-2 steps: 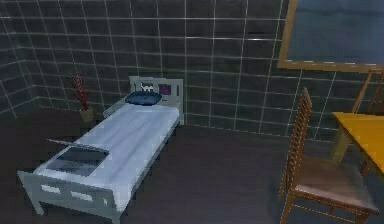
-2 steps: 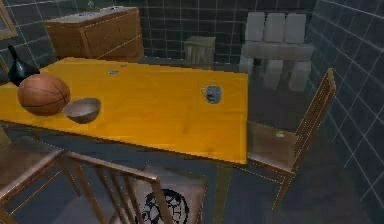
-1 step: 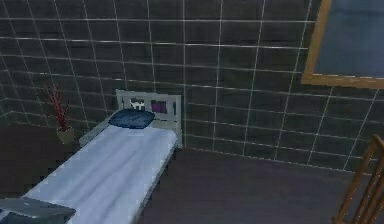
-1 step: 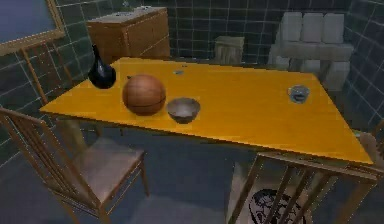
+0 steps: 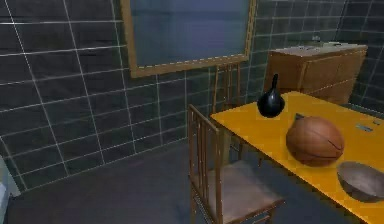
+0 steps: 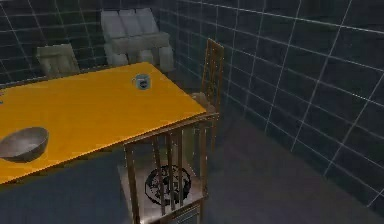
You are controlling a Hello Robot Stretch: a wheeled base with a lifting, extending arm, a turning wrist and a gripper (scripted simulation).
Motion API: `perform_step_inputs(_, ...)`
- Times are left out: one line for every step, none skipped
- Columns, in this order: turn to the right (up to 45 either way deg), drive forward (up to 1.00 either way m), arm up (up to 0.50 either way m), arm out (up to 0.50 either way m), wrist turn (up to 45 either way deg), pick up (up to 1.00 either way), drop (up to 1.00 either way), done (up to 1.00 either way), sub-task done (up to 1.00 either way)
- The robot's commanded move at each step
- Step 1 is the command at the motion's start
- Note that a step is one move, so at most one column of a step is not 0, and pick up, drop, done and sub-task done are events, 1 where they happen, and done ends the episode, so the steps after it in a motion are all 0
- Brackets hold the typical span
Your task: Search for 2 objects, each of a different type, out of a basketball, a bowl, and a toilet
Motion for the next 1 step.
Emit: perform_step_inputs(33.0,0.00,0.00,0.00,0.0,0.00,0.00,0.00,0.00)
